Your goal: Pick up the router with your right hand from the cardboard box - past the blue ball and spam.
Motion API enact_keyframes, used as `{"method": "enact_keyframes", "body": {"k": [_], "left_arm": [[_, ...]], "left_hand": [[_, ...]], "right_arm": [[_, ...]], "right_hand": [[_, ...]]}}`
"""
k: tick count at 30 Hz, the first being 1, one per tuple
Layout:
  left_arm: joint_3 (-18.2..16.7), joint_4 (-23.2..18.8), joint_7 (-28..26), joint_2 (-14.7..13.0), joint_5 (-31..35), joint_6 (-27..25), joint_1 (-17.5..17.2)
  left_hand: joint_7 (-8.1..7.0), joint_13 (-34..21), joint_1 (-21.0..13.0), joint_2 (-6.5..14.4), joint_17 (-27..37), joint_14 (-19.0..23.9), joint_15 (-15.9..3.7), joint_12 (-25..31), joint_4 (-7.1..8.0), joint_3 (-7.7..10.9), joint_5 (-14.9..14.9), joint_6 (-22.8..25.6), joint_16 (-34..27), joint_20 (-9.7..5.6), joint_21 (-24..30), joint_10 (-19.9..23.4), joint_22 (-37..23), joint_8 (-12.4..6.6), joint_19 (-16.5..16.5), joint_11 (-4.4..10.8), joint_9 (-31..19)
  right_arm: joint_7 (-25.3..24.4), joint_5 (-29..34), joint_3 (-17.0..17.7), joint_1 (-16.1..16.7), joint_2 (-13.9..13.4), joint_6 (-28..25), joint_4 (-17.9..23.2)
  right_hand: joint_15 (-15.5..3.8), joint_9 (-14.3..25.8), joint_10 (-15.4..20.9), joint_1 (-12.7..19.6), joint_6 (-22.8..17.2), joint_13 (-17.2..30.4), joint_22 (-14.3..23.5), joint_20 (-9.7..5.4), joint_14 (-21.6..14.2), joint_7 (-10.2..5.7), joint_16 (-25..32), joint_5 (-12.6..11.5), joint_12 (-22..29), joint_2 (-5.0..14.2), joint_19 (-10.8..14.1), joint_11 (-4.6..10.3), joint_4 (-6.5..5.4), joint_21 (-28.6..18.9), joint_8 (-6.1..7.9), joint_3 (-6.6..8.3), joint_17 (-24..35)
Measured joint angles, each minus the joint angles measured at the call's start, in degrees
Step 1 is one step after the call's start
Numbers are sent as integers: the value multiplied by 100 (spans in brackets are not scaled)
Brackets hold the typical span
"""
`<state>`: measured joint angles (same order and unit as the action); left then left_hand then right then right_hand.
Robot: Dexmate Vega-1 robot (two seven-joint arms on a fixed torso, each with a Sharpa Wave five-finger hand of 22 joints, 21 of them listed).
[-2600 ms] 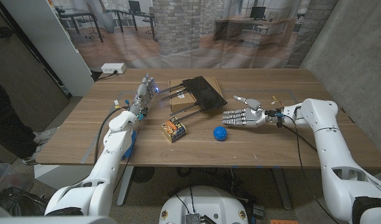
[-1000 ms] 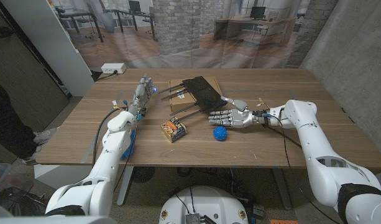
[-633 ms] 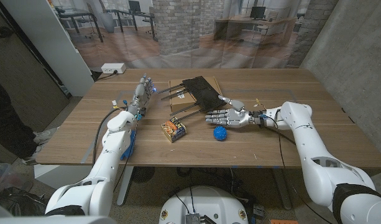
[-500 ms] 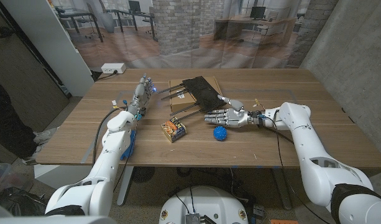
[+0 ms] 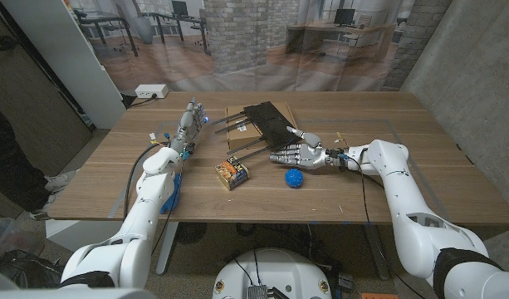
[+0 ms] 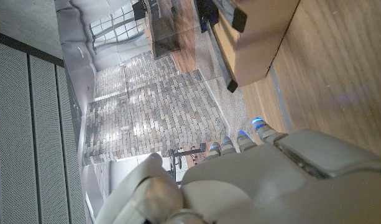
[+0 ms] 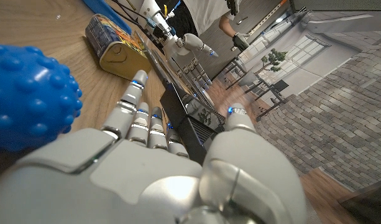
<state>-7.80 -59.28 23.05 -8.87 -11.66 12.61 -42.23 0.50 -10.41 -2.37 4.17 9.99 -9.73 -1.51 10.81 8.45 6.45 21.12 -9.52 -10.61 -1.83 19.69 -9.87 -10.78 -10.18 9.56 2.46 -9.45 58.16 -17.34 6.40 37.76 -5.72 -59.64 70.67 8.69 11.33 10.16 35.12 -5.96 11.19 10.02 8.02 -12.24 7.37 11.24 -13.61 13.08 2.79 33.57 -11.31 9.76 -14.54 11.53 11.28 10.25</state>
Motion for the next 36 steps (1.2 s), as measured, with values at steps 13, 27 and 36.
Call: {"method": "enact_keyframes", "body": {"k": [13, 27, 36], "left_arm": [[-30, 175, 34, 14, 44, 19, 105], [-84, 431, 81, 38, 98, 113, 260], [-124, 503, 89, 63, 151, 139, 300]], "left_hand": [[-21, 0, 0, 0, 0, 0, 0, 0, 24, -24, 29, -21, 0, 31, -22, 0, 0, 0, 31, 0, -30], [-20, 0, 0, 0, 0, -9, 48, 0, 1, -47, 29, -20, 0, 31, -22, 0, 0, 0, 31, 0, -29], [-20, 0, 0, 0, 0, -9, 48, 0, 1, -47, 29, -20, 0, 31, -63, 0, 0, 0, 31, 0, -29]], "right_arm": [[-84, 139, -101, -49, 46, -65, 86], [-895, 372, -102, -52, 223, -889, 682], [-1481, 506, 11, -19, 423, -1351, 1152]], "right_hand": [[-346, 28, 166, 590, -138, 16, 52, 162, -772, 14, 156, -5, 68, 80, 1241, 219, -69, -369, -11, 68, 83], [-1240, 8, 1875, 1448, -1837, -4, 241, -857, -2906, 101, 714, -5, 518, 575, 2016, 507, -116, -813, 335, 262, 269], [-1617, 26, 3061, 2059, -2952, 57, 657, -1063, -4287, -18, 1690, 1, 935, 619, 2219, 622, -86, -1489, 542, 370, 1201]]}}
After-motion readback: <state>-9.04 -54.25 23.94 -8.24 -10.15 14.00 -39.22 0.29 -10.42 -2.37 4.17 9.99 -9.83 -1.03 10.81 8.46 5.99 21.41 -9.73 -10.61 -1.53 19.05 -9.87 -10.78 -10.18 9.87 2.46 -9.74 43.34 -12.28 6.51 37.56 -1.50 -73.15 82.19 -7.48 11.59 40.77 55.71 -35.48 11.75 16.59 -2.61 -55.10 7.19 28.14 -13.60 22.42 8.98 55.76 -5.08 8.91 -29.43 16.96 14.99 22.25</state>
